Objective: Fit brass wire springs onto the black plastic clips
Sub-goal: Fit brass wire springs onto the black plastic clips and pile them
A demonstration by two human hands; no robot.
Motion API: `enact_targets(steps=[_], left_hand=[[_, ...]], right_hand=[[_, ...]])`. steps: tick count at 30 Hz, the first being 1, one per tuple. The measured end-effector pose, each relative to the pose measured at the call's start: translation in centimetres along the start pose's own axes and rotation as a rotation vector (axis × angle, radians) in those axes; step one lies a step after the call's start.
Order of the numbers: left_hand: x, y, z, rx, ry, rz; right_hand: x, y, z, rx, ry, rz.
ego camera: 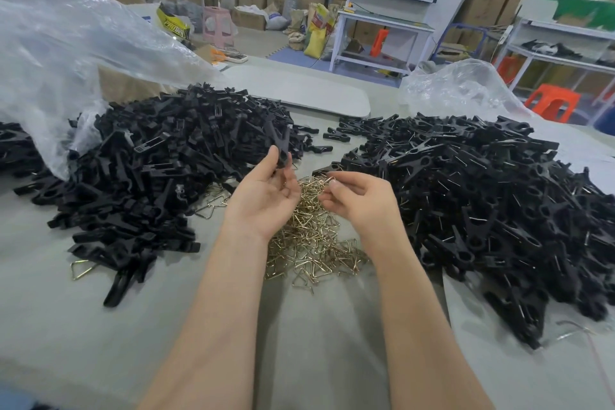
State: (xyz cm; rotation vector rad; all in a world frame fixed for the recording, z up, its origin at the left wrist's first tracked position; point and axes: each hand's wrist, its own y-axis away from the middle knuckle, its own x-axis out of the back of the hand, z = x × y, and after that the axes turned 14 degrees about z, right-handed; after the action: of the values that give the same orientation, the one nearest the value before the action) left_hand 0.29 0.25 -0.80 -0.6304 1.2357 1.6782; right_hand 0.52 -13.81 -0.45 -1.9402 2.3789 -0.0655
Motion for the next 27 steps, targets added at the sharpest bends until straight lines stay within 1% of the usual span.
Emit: enact_targets(steps=[2, 3, 4, 6, 7, 8, 9, 11, 14, 18, 20, 23, 27], left_hand=[[-0.1, -0.1, -0.3, -0.070, -0.140, 0.020], [-0.2, -0.2, -0.5, -0.146, -0.224, 0.038], [-0.3, -0.3, -0.7, -0.270, -0.365, 0.065], [-0.3, -0.3, -1.3, -0.620, -0.794, 0.123], [-0.4, -0.2, -1.7, -0.791, -0.977, 0.119], [-0.4, -0.1, -2.0, -0.919, -1.118, 0.099], [-0.4, 0.0, -2.4, -1.009, -1.227, 0.074], [-0.2, -0.3, -2.9, -1.139, -1.371, 0.036], [0.1, -0.7, -3.0, -1.257, -1.469, 0.011], [0.2, -0.7, -2.9, -1.339, -1.530, -0.014], [0.2, -0.6, -3.0, -1.362, -1.556, -0.044], [0.2, -0.6, -2.9, -1.380, -1.580, -0.086], [0.2, -0.7, -2.8, -1.386, -1.593, -0.138]], right_hand=[[0.3, 0.0, -0.1, -0.022, -0.042, 0.018], [0.4, -0.1, -0.3, -0.025, -0.057, 0.045], [0.6, -0.2, -0.4, -0.023, -0.068, 0.081], [1.2, -0.4, -0.8, -0.015, -0.085, 0.155], [1.5, -0.6, -0.9, -0.013, -0.099, 0.186], [1.7, -0.7, -1.1, -0.014, -0.120, 0.210], [2.0, -0.8, -1.3, -0.019, -0.146, 0.227], [2.3, -1.0, -1.5, -0.032, -0.181, 0.237], [2.5, -1.0, -1.4, 0.001, -0.105, 0.215], [2.6, -1.0, -1.1, 0.144, 0.191, 0.184], [2.5, -0.9, -1.0, 0.182, 0.275, 0.184], [2.5, -0.9, -0.9, 0.220, 0.339, 0.174], [2.6, -1.2, -0.8, 0.218, 0.357, 0.180]])
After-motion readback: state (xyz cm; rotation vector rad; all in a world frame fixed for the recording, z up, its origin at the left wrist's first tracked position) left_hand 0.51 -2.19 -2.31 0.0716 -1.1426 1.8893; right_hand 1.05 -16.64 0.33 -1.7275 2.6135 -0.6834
